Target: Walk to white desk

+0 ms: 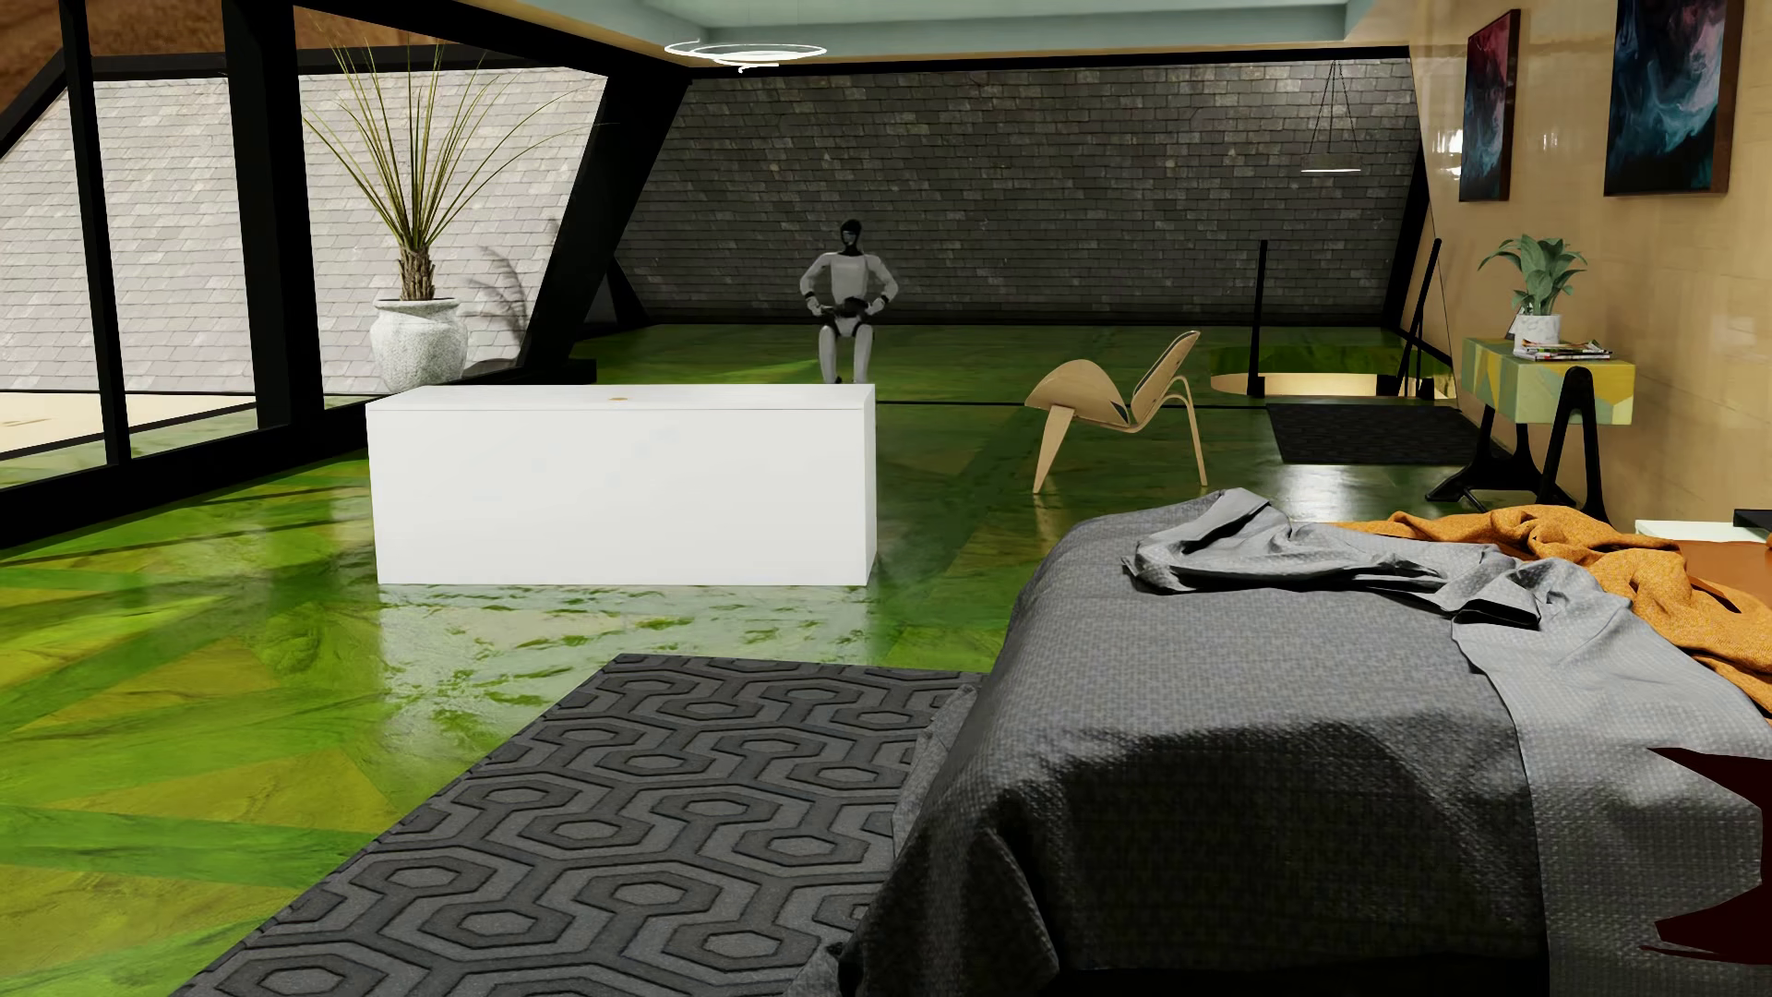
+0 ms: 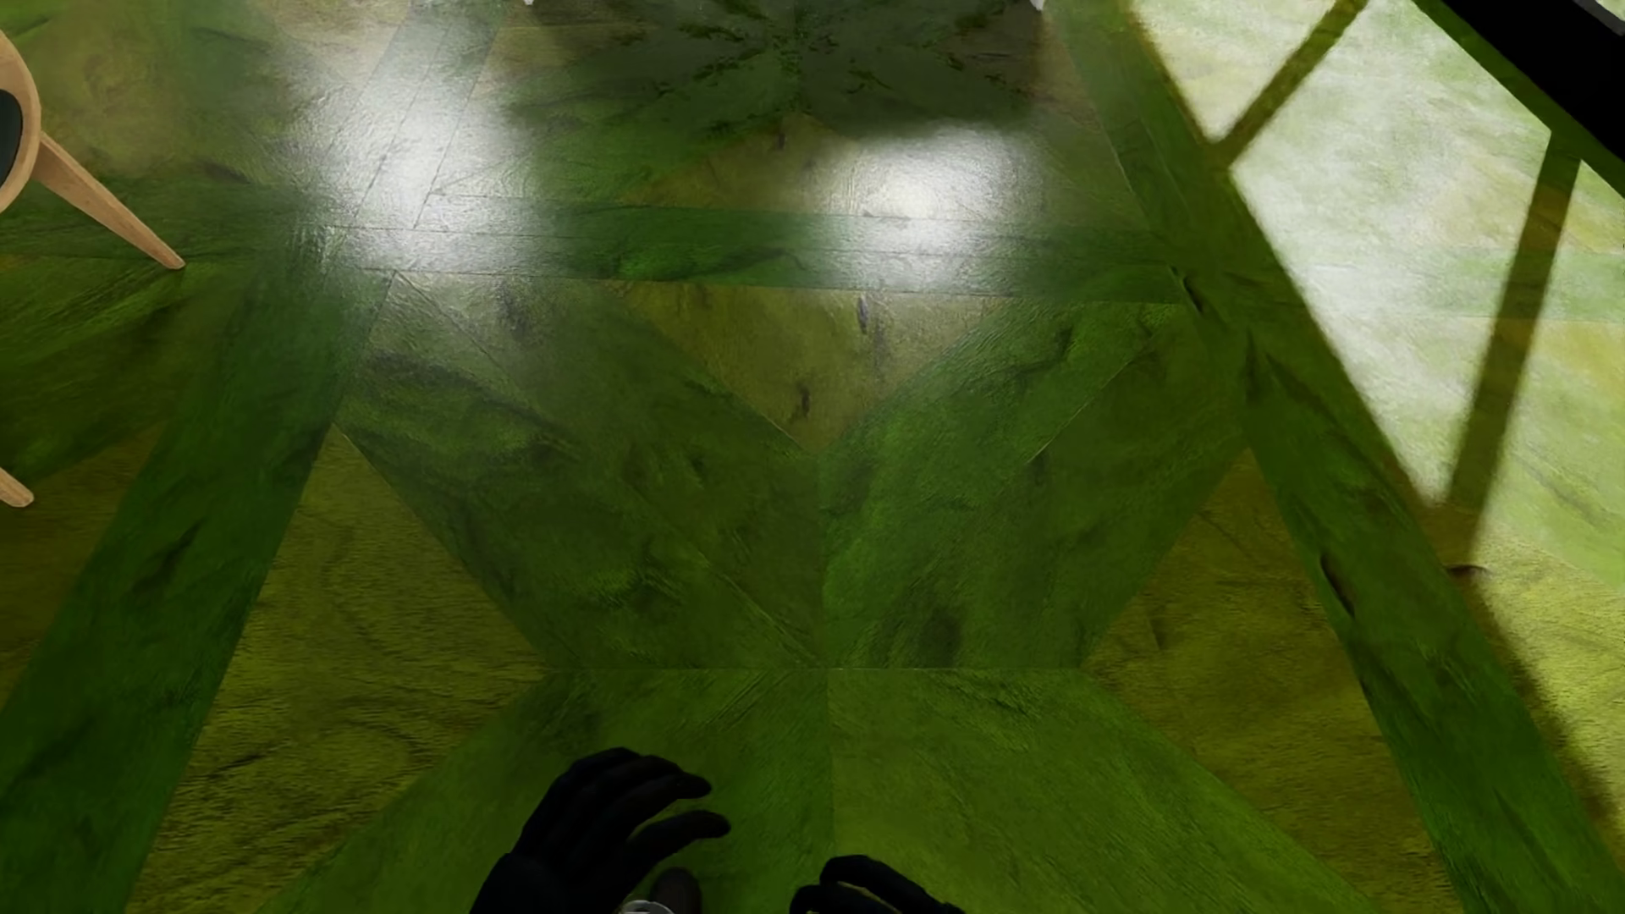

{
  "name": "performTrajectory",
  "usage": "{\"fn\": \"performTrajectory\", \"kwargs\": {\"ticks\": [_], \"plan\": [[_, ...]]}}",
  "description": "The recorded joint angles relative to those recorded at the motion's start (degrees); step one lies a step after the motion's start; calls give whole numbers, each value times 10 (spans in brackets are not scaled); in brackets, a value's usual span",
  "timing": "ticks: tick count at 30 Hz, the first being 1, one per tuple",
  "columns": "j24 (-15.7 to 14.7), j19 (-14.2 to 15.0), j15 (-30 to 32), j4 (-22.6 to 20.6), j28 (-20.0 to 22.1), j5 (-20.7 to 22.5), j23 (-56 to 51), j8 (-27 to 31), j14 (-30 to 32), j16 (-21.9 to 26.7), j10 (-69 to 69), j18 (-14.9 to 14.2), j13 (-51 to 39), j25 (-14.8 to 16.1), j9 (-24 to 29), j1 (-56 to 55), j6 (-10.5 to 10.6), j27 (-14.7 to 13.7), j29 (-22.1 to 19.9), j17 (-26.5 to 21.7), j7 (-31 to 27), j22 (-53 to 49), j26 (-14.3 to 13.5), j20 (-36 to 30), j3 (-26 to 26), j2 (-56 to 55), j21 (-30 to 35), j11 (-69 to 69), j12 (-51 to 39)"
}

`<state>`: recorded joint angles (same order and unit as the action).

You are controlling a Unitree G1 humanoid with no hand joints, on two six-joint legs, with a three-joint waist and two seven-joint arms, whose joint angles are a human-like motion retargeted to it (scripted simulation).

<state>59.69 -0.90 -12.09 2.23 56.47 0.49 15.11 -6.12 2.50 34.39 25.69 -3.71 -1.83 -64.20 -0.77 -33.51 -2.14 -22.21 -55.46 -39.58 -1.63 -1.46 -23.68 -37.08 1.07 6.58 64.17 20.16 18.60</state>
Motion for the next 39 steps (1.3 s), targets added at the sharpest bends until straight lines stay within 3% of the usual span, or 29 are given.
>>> {"fn": "performTrajectory", "kwargs": {"ticks": [1,3,6,7,8,10,12,15,18,20,21,22,23,25,29,30,31,33,36,37,39], "plan": [[-3,-4,50,-6,0,-13,9,4,-14,-1,-9,5,-3,-13,-5,21,-13,-1,-9,6,11,-1,1,5,1,-2,-2,16,4],[8,-7,158,-12,0,-42,28,11,-33,-11,-36,14,-19,5,-12,62,-35,-5,-10,-2,40,13,3,18,4,-40,32,96,12],[19,43,288,-30,0,-133,12,-2,-86,-32,-17,30,-54,23,-10,102,-62,-5,15,-48,89,27,-6,21,7,-151,95,322,23],[12,48,283,-42,0,-151,-1,13,-105,-34,-9,36,-68,22,-7,118,-72,-2,20,-58,103,25,-10,18,4,-193,108,394,23],[3,71,246,-53,0,-141,-11,43,-124,-37,0,41,-77,19,-5,134,-79,4,17,-64,115,22,-14,16,2,-234,113,448,23],[-21,85,175,-70,0,-129,-8,70,-155,-31,8,47,-81,10,-1,173,-86,11,-3,-62,136,21,1,-9,1,-300,108,485,5],[-16,45,83,-80,0,-125,-18,62,-176,-20,3,52,-59,0,2,216,-86,22,-3,-67,149,42,2,-25,-3,-351,87,439,9],[-31,14,41,-90,-1,-84,-39,50,-188,-10,-24,53,-32,-16,3,272,-76,34,6,-73,156,62,11,-59,-15,-402,46,259,1],[-49,2,130,-97,0,-23,-37,58,-183,-6,-70,51,-8,-26,1,326,-62,31,11,-53,155,63,13,-69,-28,-412,0,15,-4],[-54,28,144,-103,0,12,-41,83,-181,0,-99,48,15,-40,-1,362,-52,26,26,-45,148,66,13,-76,-32,-405,-39,-98,-9],[-57,20,166,-106,0,28,-44,112,-177,3,-101,48,27,-50,-1,380,-46,21,35,-41,141,69,13,-81,-35,-406,-61,-93,-11],[-64,-12,206,-106,0,41,-47,133,-171,7,-100,47,38,-60,-2,395,-40,15,40,-32,133,72,15,-85,-37,-407,-82,-72,-12],[-72,-3,242,-102,0,39,-49,127,-164,9,-90,40,45,-73,-3,406,-33,7,34,-22,125,78,16,-86,-38,-397,-102,-56,-13],[-72,-1,217,-79,0,46,-50,105,-102,7,-44,22,46,-100,-5,408,-10,-10,-3,0,109,96,17,-79,-40,-378,-123,-34,-18],[-46,-30,140,-8,-2,63,-42,55,106,62,243,-97,47,-94,-1,289,35,-23,26,10,73,132,20,-111,-44,-324,-112,-1,-29],[-45,-35,119,24,-3,69,-45,38,164,78,326,-104,41,-87,2,244,46,-27,24,13,80,132,21,-124,-47,-313,-102,11,-39],[-49,-39,99,47,-1,75,-45,24,175,83,392,-105,30,-81,5,198,57,-31,7,14,71,126,21,-131,-48,-300,-87,21,-46],[-59,-41,61,57,0,84,-54,4,73,82,456,-104,9,-70,11,118,74,-28,-10,22,39,99,19,-120,-46,-269,-65,38,-50],[-29,-40,9,54,0,87,-51,4,-77,98,380,-61,19,-49,16,45,82,-12,-10,23,18,74,23,-97,-31,-221,-32,57,-46],[-18,-39,-4,56,0,86,-44,9,-104,96,324,-31,17,-40,17,26,81,-8,-10,20,21,70,26,-88,-25,-205,-18,57,-39],[-11,-37,-22,62,0,84,-37,15,-109,79,184,-4,5,-31,16,0,76,-3,-10,14,46,65,26,-67,-14,-172,2,42,-27]]}}
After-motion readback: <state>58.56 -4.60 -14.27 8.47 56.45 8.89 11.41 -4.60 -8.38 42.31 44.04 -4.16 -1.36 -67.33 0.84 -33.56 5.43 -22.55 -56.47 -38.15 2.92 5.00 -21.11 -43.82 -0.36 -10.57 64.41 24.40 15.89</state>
